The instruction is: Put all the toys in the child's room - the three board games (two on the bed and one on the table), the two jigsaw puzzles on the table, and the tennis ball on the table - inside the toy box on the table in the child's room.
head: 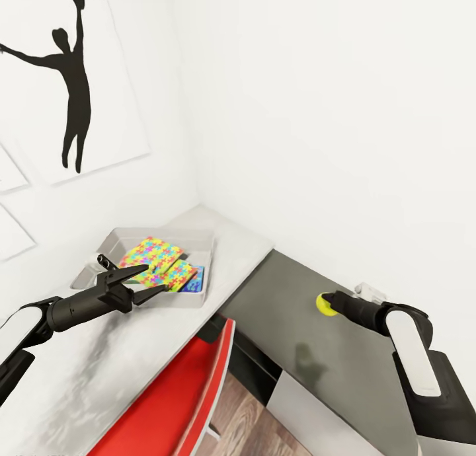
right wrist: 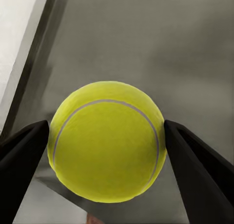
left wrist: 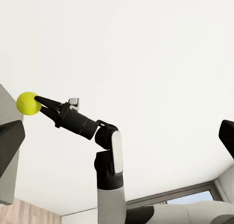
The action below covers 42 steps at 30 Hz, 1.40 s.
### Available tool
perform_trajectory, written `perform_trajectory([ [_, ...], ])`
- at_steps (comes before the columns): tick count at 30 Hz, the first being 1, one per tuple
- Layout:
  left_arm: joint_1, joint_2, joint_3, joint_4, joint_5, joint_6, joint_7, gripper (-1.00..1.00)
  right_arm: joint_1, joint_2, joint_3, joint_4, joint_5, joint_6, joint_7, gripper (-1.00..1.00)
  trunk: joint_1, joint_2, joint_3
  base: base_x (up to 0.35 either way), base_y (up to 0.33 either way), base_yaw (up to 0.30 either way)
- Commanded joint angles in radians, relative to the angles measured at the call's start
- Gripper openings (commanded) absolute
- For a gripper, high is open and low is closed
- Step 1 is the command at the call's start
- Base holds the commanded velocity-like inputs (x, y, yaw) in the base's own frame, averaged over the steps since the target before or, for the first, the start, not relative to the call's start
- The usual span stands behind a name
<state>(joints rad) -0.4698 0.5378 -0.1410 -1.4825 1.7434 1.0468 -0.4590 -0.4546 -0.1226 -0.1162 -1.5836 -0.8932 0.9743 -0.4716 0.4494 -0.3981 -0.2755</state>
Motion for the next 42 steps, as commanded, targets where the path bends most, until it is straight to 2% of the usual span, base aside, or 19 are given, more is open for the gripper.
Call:
perform_trajectory([
  [1,-0.001,0.001,-0.002,0.001,-0.005,0.000,-0.009,1.00,-0.001,0.000,0.000,-0.001,-0.011,0.003,-0.009,-1.00,0.001,-0.002,-0.001,0.000,0.013,0.033],
  [15,-0.001,0.002,-0.002,0.001,-0.005,0.000,-0.009,1.00,-0.001,0.003,0.002,-0.001,-0.011,0.003,-0.009,-1.00,0.001,-0.002,0.008,0.000,0.002,0.228],
  [42,-0.001,0.002,-0.002,0.001,-0.005,0.000,-0.009,1.00,-0.001,0.005,0.003,-0.004,-0.012,0.003,-0.003,-1.00,0.001,-0.002,0.047,0.000,0.000,0.167],
])
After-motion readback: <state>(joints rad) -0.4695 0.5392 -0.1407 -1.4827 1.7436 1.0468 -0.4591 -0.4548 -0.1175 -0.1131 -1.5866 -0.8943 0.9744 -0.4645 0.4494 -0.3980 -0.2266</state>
